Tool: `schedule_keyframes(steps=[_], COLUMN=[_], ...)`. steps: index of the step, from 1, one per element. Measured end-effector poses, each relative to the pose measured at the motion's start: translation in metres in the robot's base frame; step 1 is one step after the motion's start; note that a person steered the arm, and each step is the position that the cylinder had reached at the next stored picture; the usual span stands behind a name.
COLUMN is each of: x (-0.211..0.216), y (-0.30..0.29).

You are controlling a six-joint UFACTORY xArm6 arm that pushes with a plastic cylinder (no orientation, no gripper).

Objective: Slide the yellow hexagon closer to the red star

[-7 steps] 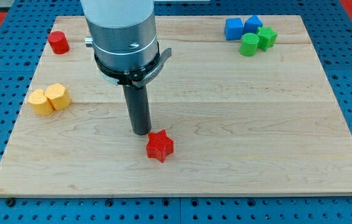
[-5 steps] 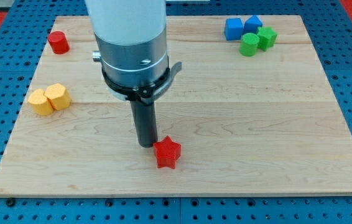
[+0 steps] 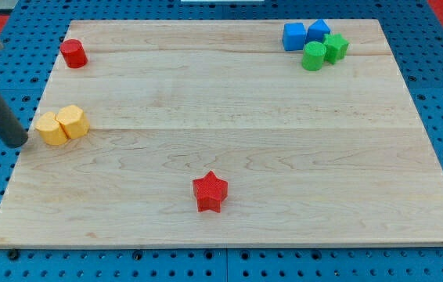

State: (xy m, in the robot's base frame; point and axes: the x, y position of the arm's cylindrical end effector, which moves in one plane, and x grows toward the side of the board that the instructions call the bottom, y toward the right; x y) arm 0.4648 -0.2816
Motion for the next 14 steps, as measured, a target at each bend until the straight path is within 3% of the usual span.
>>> schedule_keyframes(steps=[3,4,5,6,7,8,9,11,13,14], x=[-0.070,-0.067,-0.030,-0.071,-0.060,-0.019,0.014,-0.017,0.023,-0.025], y=[0.102,0.152,0.196,0.199,0.241,0.280,0.281,0.252,0.262,0.239])
